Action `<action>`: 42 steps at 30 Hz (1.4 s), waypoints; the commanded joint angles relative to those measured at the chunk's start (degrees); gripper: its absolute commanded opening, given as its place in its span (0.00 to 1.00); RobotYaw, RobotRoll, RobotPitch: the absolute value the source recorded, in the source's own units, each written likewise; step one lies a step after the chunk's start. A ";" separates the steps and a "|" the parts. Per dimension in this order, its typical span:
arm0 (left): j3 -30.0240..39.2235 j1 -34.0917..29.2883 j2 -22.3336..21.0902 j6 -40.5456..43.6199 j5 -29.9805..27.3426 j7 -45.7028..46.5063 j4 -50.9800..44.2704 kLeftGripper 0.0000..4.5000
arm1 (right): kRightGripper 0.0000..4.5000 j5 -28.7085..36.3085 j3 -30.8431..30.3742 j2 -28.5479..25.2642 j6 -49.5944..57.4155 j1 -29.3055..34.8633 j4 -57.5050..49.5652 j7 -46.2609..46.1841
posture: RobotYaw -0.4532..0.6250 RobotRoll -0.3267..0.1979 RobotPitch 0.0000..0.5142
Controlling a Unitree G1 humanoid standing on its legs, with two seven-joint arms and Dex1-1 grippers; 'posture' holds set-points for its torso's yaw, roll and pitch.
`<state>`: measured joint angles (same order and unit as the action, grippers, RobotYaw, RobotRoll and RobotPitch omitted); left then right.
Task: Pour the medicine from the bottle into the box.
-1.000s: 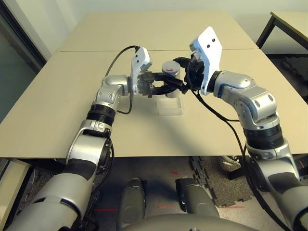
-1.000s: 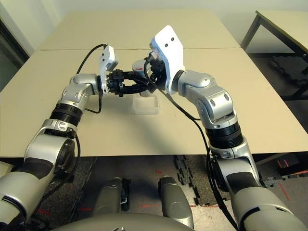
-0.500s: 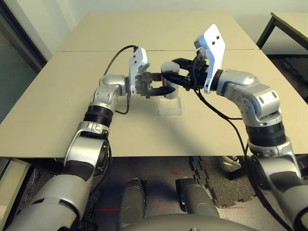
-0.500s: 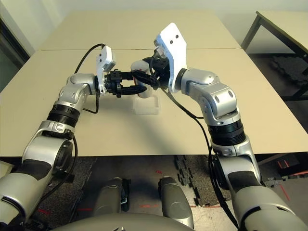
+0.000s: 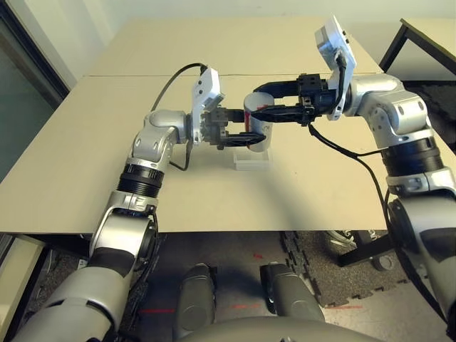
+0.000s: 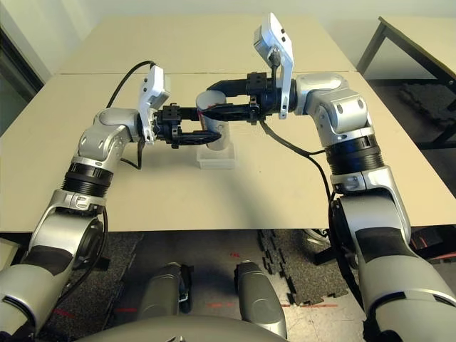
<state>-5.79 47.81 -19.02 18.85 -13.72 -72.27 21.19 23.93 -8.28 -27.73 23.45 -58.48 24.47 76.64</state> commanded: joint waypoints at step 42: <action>-2.35 -0.06 0.43 -2.78 -1.49 -0.92 1.33 0.61 | 1.00 1.32 1.55 1.50 15.39 12.55 -28.35 -24.98 | 0.26 0.62 0.17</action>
<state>-7.84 47.66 -18.51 15.96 -14.55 -73.24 23.30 25.60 -6.07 -25.95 38.70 -46.44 -4.31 51.39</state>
